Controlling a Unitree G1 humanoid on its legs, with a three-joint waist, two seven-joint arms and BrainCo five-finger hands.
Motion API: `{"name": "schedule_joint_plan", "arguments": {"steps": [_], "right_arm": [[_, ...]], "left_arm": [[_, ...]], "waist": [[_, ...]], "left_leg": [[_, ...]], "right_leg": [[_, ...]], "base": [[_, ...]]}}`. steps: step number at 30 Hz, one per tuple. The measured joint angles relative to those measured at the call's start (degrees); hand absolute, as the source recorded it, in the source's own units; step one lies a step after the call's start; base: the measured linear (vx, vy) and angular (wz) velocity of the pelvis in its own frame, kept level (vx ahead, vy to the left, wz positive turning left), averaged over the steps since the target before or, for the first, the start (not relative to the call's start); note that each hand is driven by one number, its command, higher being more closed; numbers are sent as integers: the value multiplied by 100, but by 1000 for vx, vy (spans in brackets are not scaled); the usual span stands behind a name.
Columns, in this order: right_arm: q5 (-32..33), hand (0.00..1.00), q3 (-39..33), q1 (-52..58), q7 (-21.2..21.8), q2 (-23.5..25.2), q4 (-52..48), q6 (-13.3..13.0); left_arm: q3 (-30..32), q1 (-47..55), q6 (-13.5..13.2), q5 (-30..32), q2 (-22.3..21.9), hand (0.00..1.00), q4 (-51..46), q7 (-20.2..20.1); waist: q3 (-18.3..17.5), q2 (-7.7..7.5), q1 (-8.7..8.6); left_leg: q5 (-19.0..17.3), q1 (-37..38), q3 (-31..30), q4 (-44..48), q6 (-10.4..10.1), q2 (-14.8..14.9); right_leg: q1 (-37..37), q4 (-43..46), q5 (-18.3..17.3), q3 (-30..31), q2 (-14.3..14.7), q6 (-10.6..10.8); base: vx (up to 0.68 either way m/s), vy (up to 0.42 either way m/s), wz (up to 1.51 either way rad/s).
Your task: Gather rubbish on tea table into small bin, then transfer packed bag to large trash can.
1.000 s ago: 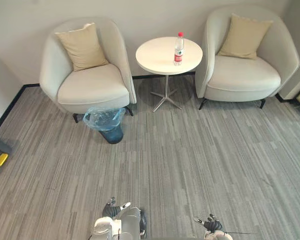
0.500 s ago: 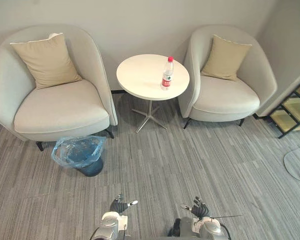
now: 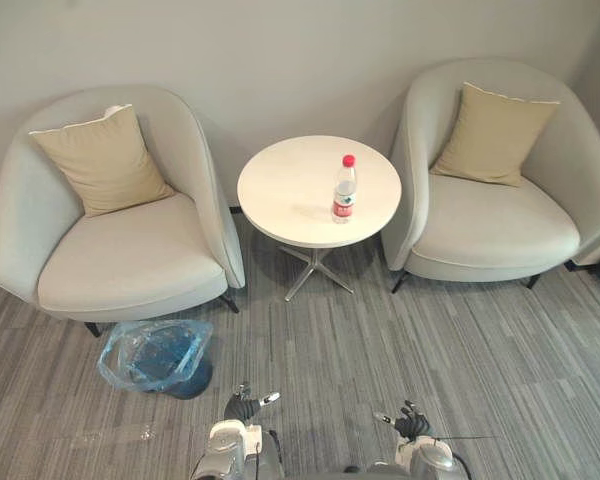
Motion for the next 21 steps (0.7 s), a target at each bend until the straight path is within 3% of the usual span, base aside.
{"name": "schedule_joint_plan", "arguments": {"steps": [1, 2, 4, 6, 9, 11, 15, 17, 18, 19, 21], "right_arm": [[-3, 0, 5, 0, -1, -22, 35, 6], [-10, 0, 50, -12, 8, 79, 91, 22], [-45, 0, 55, -33, 19, 178, 204, 43], [-178, 0, 100, -40, 38, 177, 190, 55], [-240, 0, 132, -14, 72, 211, 155, 38], [-245, 0, 169, -5, 95, 196, 165, 35], [-292, 0, 237, -57, 140, 184, 173, 18], [-292, 0, 238, -101, 150, 176, 175, 5], [-290, 0, 240, -91, 150, 177, 194, -3], [-292, 0, 237, -80, 153, 112, 208, -4], [-292, 0, 236, -62, 154, -32, 236, 2]], "left_arm": [[2, -7, -12, 3, 15, 0, -8, 3], [11, -13, -12, 3, 94, 0, 12, 7], [24, -17, -9, 2, 208, 0, 13, 5], [24, -23, 5, 2, 216, 0, 28, 1], [2, -22, 14, 3, 284, 0, 207, -3], [-47, 1, 24, 2, 330, 0, 308, 0], [-52, 8, 21, 2, 332, 0, 348, 3], [-57, 40, 21, 1, 339, 0, 361, 7], [-119, 82, 20, 1, 377, 0, 363, 6], [-137, 69, 22, 2, 352, 0, 427, 8], [-119, 85, 15, 9, 203, 0, 471, 5]], "waist": [[-29, -37, 60], [-120, -249, 137], [-165, -411, 167], [-166, -411, 208], [-171, -414, 203], [-205, -401, 167], [-260, -407, 54], [-265, -381, -27], [-285, -440, -31], [-324, -407, -59], [-415, -154, -59]], "left_leg": [[242, 94, -45, -85, 45, -105], [226, 202, 66, -272, 92, -314], [-73, 190, 196, -22, 201, -418], [-309, 430, 358, 10, 272, -489], [-525, 1130, 542, -323, 373, -665], [-562, 1467, 535, -480, 378, -723], [-547, 1826, 313, -847, 313, -607], [-550, 1868, 154, -891, 132, -528], [-581, 1894, 33, -894, -15, -543], [-645, 1919, -209, -870, -135, -518], [-633, 1924, -403, -862, -194, -248]], "right_leg": [[4, 57, -66, 119, -57, 89], [-12, -7, -92, 410, -217, 124], [12, 11, -123, 637, -372, 194], [-50, 571, -195, 812, -524, 306], [-1024, 3097, -228, 1176, -911, 374], [-1296, 3556, -395, 929, -1096, 368], [-1750, 2490, -456, 658, -1048, 295], [-1886, 1691, -118, 800, -894, 259], [-1846, 1062, 475, 1007, -806, 203], [-1791, 1133, 707, 1004, -722, 295], [-1668, 1111, 518, 792, -547, 168]], "base": [[373, 203, -14], [380, 203, -21], [373, 172, -24], [363, 179, -35], [283, 103, -21], [284, 21, 18], [232, -85, 36], [198, -190, 31], [222, -267, 45], [232, -275, 46], [250, -306, 38]]}}
